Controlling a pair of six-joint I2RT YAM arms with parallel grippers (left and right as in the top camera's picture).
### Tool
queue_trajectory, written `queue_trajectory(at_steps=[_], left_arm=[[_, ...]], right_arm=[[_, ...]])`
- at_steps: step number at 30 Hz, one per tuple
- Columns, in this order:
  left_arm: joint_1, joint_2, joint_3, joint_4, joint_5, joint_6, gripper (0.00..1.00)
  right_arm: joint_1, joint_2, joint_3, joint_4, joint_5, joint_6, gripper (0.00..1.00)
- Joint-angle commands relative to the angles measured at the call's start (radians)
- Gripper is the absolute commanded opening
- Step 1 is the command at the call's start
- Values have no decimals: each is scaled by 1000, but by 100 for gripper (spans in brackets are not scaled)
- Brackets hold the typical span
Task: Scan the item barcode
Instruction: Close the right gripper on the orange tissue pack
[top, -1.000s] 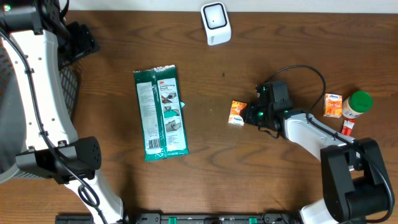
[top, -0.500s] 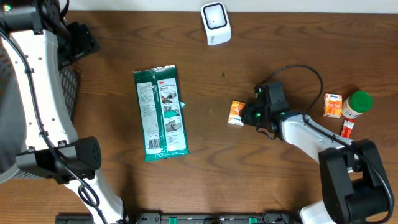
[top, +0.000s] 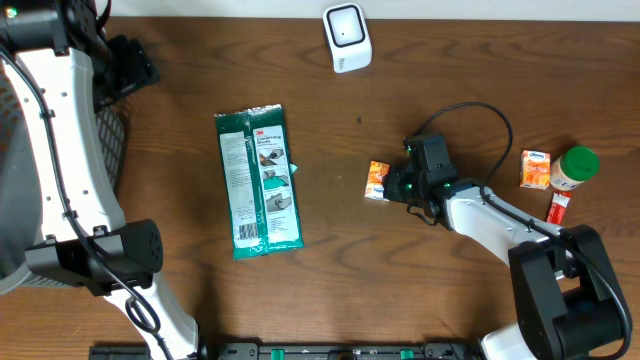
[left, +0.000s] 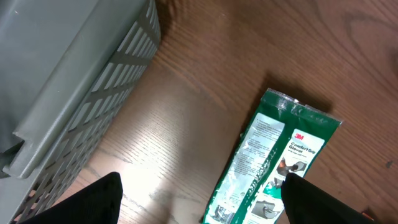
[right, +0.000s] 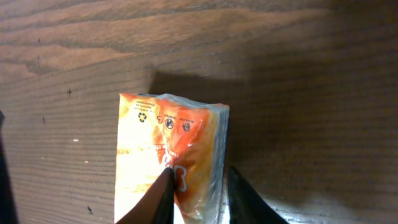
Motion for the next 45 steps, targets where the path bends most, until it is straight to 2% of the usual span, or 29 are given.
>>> queue_trajectory(at_steps=[1, 5, 7, 19, 45], left_arm=[[4, 7, 4, -56, -13, 14, 82], [4, 7, 4, -56, -13, 14, 82], [4, 7, 4, -56, -13, 14, 82], [4, 7, 4, -56, -13, 14, 82], [4, 7, 4, -56, -13, 14, 82]], right_arm=[[23, 6, -32, -20, 67, 68, 19], [42, 6, -50, -9, 101, 103, 12], [42, 5, -49, -10, 100, 103, 1], [35, -94, -47, -48, 62, 50, 1], [32, -97, -47, -63, 56, 51, 1]])
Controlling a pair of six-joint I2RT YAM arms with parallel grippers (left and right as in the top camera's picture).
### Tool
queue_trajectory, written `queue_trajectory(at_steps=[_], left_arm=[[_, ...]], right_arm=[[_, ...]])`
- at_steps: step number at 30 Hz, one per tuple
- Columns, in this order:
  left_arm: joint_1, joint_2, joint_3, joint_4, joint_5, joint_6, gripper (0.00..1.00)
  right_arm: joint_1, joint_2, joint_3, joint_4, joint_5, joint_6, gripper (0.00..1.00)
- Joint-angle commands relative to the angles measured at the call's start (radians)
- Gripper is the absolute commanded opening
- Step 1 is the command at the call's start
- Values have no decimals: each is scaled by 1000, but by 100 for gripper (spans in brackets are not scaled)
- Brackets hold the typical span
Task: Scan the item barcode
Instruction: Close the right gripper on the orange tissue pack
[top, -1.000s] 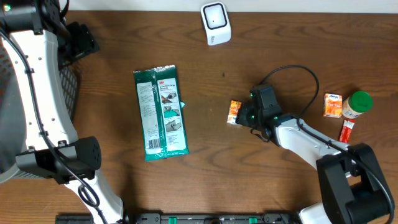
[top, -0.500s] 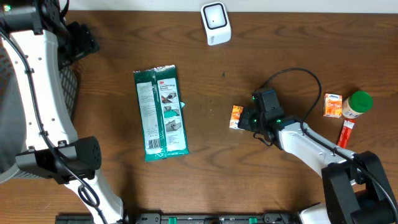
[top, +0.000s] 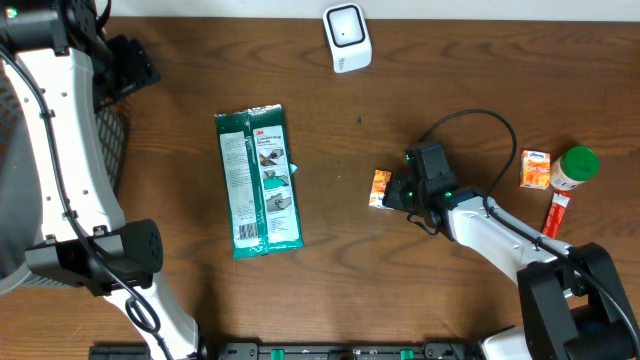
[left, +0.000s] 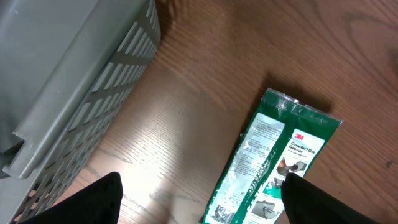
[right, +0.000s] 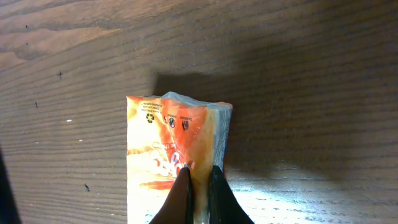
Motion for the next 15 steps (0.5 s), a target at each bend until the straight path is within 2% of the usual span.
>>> queue_trajectory(at_steps=[1, 10, 15], left_arm=[[4, 7, 4, -56, -13, 14, 82], [4, 7, 4, -56, -13, 14, 82], [4, 7, 4, -56, -13, 14, 82]], right_arm=[[-2, -17, -7, -2, 2, -11, 1], [-5, -24, 2, -16, 2, -50, 1], [-19, -81, 43, -128, 2, -66, 1]])
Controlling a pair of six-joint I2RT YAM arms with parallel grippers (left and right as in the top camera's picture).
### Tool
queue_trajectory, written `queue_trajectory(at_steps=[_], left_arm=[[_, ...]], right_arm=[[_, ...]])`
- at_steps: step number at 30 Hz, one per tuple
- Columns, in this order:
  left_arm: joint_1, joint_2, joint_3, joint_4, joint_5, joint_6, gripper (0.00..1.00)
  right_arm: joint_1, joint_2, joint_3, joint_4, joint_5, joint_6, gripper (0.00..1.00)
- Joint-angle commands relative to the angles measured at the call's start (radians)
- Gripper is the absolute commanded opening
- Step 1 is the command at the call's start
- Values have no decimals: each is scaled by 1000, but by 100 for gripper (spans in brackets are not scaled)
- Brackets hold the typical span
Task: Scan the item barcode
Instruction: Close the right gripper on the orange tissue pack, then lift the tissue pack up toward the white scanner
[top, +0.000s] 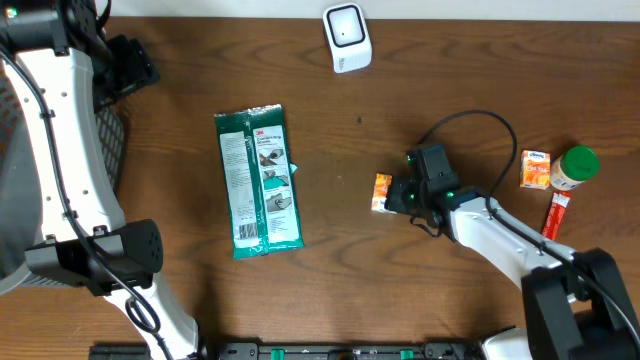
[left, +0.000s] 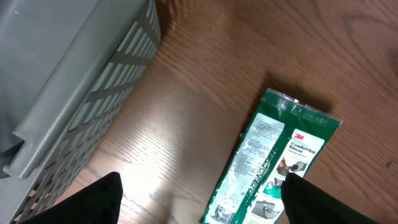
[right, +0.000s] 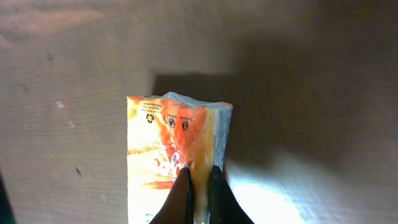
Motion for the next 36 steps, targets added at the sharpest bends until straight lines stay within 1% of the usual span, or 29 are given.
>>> queue_trajectory(at_steps=[1, 4, 6, 12, 16, 21, 23, 29, 31, 36], left_arm=[[4, 7, 4, -56, -13, 14, 82], [4, 7, 4, -56, -13, 14, 82], [4, 7, 4, -56, -13, 14, 82], [4, 7, 4, -56, -13, 14, 82], [4, 7, 4, -56, -13, 14, 82], [4, 7, 4, -56, -13, 14, 82], [4, 7, 4, -56, -13, 14, 82], [4, 7, 4, -56, -13, 14, 82], [4, 7, 4, -56, -13, 14, 82], [4, 7, 4, -56, -13, 14, 82]], right_arm=[[-19, -66, 53, -79, 3, -39, 1], [-32, -109, 113, -197, 7, -80, 1], [-36, -136, 183, -318, 38, -108, 1], [-33, -156, 345, -550, 83, -154, 1], [-25, -156, 435, -683, 204, -154, 1], [38, -156, 539, -803, 349, -161, 1], [67, -156, 566, -831, 383, -182, 1], [152, -156, 631, -935, 545, -183, 1], [171, -156, 653, -959, 571, -183, 1], [175, -135, 786, -1073, 568, -182, 1]])
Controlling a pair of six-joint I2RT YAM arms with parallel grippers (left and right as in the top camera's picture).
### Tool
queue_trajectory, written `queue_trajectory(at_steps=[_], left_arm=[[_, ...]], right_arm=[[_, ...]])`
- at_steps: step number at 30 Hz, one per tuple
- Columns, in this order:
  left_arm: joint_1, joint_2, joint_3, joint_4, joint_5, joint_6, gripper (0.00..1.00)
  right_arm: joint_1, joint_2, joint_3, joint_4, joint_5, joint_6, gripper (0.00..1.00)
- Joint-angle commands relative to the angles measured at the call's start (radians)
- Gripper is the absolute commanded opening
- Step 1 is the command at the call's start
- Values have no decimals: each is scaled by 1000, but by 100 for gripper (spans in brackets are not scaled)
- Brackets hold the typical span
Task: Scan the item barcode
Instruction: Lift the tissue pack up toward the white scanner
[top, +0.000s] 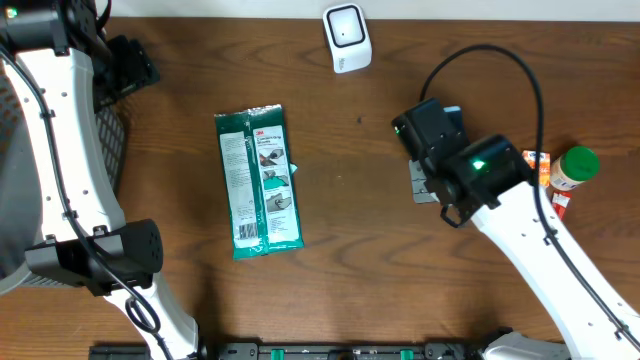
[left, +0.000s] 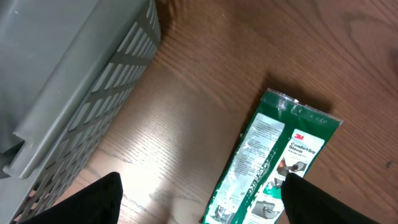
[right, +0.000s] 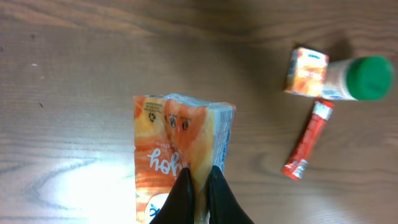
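An orange tissue packet (right: 155, 143) hangs well above the table, with my right gripper (right: 199, 177) shut on its edge. In the overhead view the raised right arm (top: 470, 170) hides most of the packet. The white barcode scanner (top: 346, 37) stands at the back edge of the table, to the left of and beyond the right arm. My left gripper (left: 199, 211) is open over the left side of the table with nothing between its fingers.
A green glove packet (top: 258, 182) lies at the left of the middle. A grey basket (left: 62, 81) stands at the far left. A small orange pack (right: 306, 72), a green-capped bottle (right: 360, 78) and a red sachet (right: 306, 149) lie at the right.
My right gripper, shut on the orange packet, was low at the table's middle and is now high above it, further back. The bottle and sachet now show below it. The left arm is unchanged.
At first my right gripper stood open around the orange packet lying on the table. Then it was shut on the packet's edge and stayed low. Now the packet is held high off the table. The left arm stayed still throughout.
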Motion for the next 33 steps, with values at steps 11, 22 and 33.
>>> queue_trajectory(at_steps=[11, 22, 33], left_arm=[[4, 7, 4, -56, -13, 14, 82], [4, 7, 4, -56, -13, 14, 83], [4, 7, 4, -56, -13, 14, 82]], right_arm=[[2, 169, 628, -394, 70, 28, 1], [6, 250, 689, -391, 148, 11, 1], [79, 450, 689, -146, 513, -224, 1]])
